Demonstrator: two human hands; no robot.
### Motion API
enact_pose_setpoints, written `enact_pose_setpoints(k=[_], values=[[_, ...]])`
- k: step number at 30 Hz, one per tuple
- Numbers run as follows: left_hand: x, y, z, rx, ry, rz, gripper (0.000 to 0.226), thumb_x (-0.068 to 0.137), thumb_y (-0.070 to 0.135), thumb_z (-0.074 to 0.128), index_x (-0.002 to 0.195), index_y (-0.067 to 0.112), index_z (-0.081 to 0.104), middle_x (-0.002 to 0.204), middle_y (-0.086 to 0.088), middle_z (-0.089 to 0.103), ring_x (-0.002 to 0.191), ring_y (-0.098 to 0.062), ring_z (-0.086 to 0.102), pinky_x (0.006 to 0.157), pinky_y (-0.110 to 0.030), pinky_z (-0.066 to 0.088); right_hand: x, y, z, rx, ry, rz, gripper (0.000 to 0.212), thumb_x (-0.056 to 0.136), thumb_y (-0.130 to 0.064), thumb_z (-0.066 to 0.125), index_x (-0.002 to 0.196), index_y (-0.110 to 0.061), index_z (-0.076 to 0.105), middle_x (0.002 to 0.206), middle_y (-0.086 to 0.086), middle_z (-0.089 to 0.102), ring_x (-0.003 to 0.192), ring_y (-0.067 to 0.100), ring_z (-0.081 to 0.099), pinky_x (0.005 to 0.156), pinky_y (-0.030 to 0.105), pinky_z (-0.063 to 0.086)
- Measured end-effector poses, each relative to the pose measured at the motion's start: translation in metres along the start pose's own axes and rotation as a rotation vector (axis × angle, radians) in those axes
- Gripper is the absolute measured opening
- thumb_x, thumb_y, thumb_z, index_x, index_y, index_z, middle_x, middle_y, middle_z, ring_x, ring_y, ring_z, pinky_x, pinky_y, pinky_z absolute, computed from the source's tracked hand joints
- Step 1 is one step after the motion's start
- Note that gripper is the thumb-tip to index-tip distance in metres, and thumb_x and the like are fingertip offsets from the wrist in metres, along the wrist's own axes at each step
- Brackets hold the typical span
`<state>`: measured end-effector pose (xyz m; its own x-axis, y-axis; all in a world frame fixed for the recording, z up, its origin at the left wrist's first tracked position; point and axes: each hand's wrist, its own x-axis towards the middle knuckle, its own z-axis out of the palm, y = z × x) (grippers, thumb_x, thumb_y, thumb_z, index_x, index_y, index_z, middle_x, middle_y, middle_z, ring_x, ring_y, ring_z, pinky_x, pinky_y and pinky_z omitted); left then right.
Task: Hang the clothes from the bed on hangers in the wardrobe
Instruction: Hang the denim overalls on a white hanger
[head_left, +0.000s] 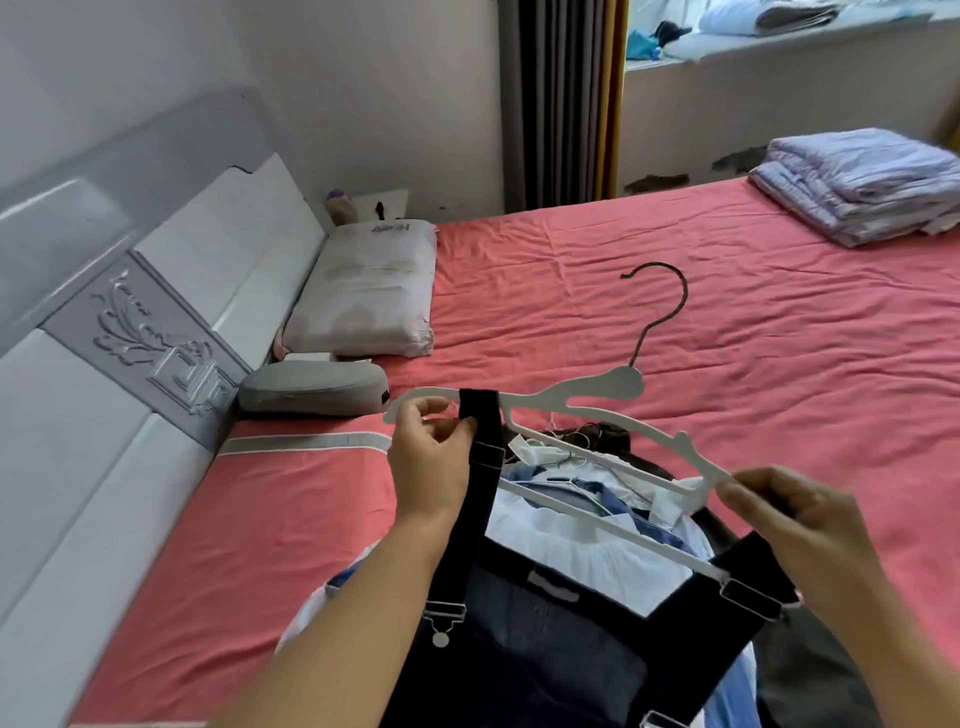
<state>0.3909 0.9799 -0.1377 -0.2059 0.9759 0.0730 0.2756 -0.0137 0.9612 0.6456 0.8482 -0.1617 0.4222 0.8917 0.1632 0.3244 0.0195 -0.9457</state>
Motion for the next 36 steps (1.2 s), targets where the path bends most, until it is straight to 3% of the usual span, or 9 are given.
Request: enact_pose_setpoints(k=[4,9,13,16,21,26,31,33,36], values=[[0.015,-0.006,0.003,0.074,0.042,0.101,0.037,0.072,0.014,0.079,0.093,0.030,0.053,0.068,0.004,0.062,0.065,-0.020,0.061,0.068,-0.037,0.052,0.005,0.010,0.001,0.042,-0.020,0.040,0.022,0.078,-0.002,0.070,0.077,-0.023,0.072,0.062,0.003,0.066,0.053,0.005,0.050,0.050,0.015,0.039],[0.030,-0.008,-0.007,0.546,0.068,0.528,0.026,0.071,0.018,0.078,0.095,0.019,0.068,0.077,0.000,0.057,0.067,-0.023,0.057,0.059,-0.027,0.041,0.009,0.008,0.001,0.075,-0.022,0.054,0.018,0.077,0.003,0.069,0.071,-0.013,0.073,0.059,0.000,0.065,0.051,0.001,0.050,0.050,0.010,0.039],[0.042,-0.017,-0.007,0.685,0.116,0.856,0.024,0.071,0.024,0.068,0.093,0.022,0.061,0.088,-0.001,0.055,0.081,-0.022,0.053,0.071,-0.034,0.039,0.010,0.006,0.002,0.114,-0.009,0.067,0.015,0.077,0.006,0.067,0.074,-0.008,0.072,0.054,-0.003,0.063,0.047,-0.002,0.048,0.047,0.008,0.038],[0.039,-0.019,-0.005,0.672,0.137,0.910,0.029,0.068,0.015,0.070,0.091,0.024,0.054,0.090,0.000,0.056,0.084,-0.019,0.050,0.073,-0.032,0.035,0.009,0.003,0.004,0.165,0.003,0.088,0.012,0.078,0.010,0.064,0.077,0.000,0.069,0.049,-0.007,0.060,0.042,-0.003,0.046,0.046,0.005,0.035],[0.044,-0.017,-0.012,0.661,0.103,0.999,0.018,0.071,0.011,0.071,0.086,0.017,0.062,0.085,0.001,0.063,0.077,-0.021,0.058,0.070,-0.031,0.040,0.007,0.000,0.006,0.192,0.001,0.108,0.017,0.074,0.004,0.067,0.073,-0.011,0.074,0.055,-0.006,0.064,0.046,0.000,0.048,0.048,0.008,0.038],[0.051,-0.005,-0.021,0.615,0.006,1.143,0.033,0.069,0.001,0.064,0.091,0.022,0.052,0.082,0.000,0.065,0.070,-0.022,0.060,0.061,-0.035,0.048,0.008,-0.002,0.008,0.155,0.013,0.127,0.015,0.078,0.007,0.066,0.073,-0.007,0.071,0.050,-0.007,0.059,0.042,-0.001,0.043,0.045,0.007,0.035],[0.067,0.004,-0.036,0.649,-0.110,1.345,0.024,0.077,0.004,0.062,0.093,0.021,0.069,0.083,0.001,0.065,0.073,-0.021,0.060,0.059,-0.034,0.050,0.010,-0.004,0.007,0.139,0.020,0.128,0.022,0.076,0.001,0.069,0.074,-0.021,0.074,0.055,-0.004,0.061,0.050,0.004,0.045,0.047,0.010,0.037],[0.074,0.003,-0.038,0.614,-0.139,1.285,0.025,0.076,0.004,0.065,0.094,0.020,0.070,0.090,-0.002,0.065,0.081,-0.022,0.057,0.071,-0.035,0.048,0.008,-0.010,0.008,0.163,0.003,0.116,0.025,0.076,0.001,0.069,0.074,-0.023,0.075,0.057,-0.003,0.063,0.052,0.004,0.048,0.049,0.011,0.039],[0.072,0.003,-0.043,0.387,-0.276,1.018,0.025,0.076,0.004,0.066,0.096,0.018,0.070,0.106,-0.003,0.064,0.097,-0.018,0.060,0.086,-0.030,0.047,0.005,-0.020,0.011,0.199,-0.011,0.102,0.023,0.075,0.001,0.068,0.074,-0.021,0.075,0.056,-0.003,0.064,0.051,0.004,0.050,0.050,0.011,0.041]])
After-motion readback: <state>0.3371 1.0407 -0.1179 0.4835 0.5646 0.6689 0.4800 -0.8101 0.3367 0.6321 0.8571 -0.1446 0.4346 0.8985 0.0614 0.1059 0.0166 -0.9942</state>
